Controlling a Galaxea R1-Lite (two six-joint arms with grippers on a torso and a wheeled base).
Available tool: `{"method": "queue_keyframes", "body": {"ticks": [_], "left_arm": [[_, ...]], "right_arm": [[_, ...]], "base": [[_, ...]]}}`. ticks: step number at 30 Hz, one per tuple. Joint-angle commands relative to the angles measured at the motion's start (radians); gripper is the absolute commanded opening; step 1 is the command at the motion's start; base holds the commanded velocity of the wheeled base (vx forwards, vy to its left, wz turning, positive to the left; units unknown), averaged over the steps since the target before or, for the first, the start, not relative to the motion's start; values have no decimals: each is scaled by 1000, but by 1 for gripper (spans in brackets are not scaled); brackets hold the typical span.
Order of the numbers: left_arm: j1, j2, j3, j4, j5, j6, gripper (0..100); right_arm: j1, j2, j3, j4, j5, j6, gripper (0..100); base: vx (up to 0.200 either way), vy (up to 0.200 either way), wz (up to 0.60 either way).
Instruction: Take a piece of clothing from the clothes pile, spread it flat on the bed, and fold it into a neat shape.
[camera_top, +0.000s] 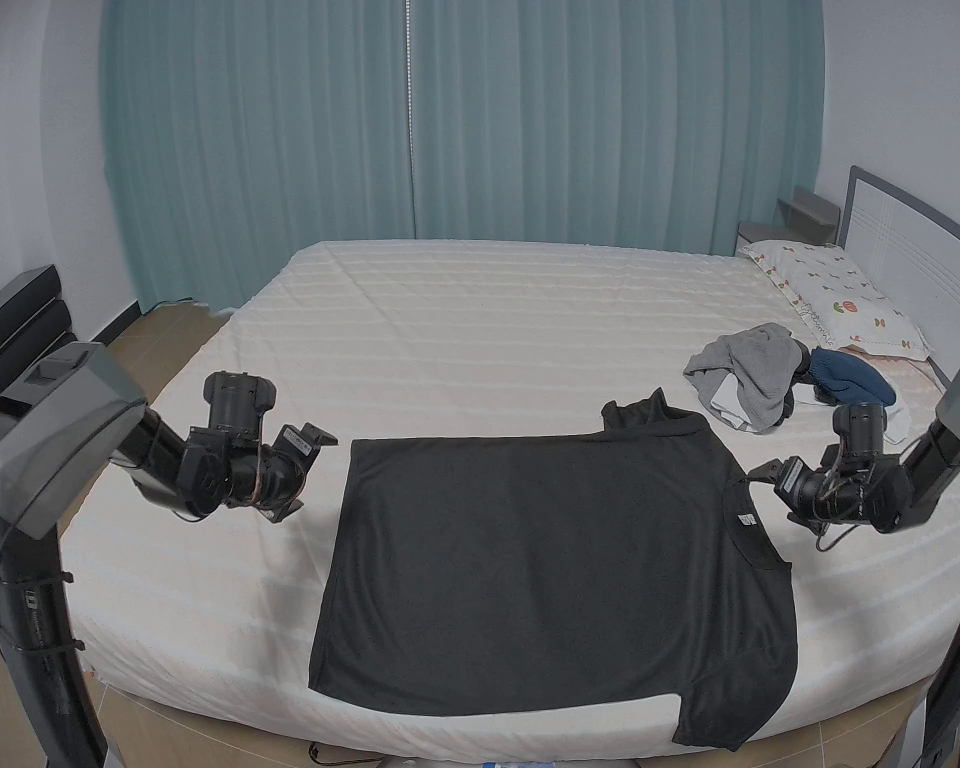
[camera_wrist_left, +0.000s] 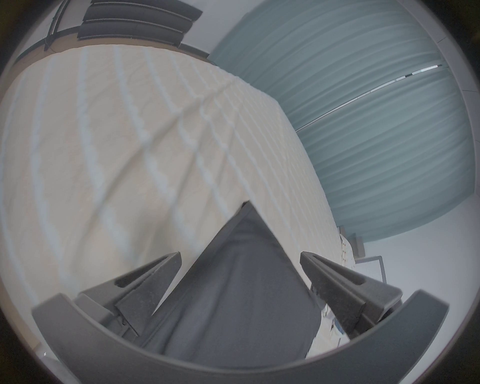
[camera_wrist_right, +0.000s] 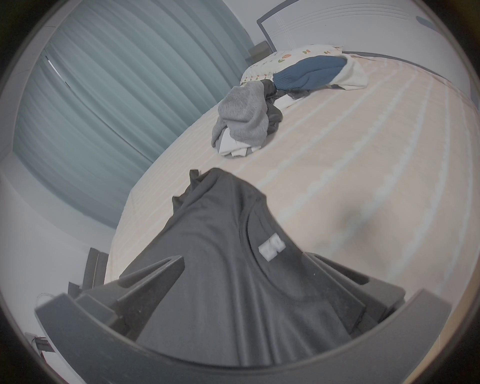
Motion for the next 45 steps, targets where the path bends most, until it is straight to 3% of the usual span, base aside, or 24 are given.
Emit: {"method": "queue_keyframes", "body": {"ticks": [1, 4, 9, 15, 27, 45], "left_arm": [[-35, -334, 456, -107, -79, -10, 100], [-78, -360, 582, -171, -88, -19, 100], [-143, -360, 654, -210, -88, -74, 100], [-147, -347, 690, -242, -91, -89, 100], [-146, -358, 736, -300, -180, -117, 100], [-147, -360, 731, -300, -175, -137, 100]], "right_arm": [[-2, -334, 467, -136, 114, 0, 100], [12, -356, 549, -191, 159, -3, 100], [67, -357, 577, -224, 160, 3, 100], [70, -368, 600, -230, 160, 0, 100], [71, -376, 609, -222, 163, 0, 100], [70, -369, 597, -231, 163, 57, 100]], "base": [[0, 0, 0], [0, 0, 0], [-120, 0, 0], [-200, 0, 0], [0, 0, 0], [0, -200, 0]]}}
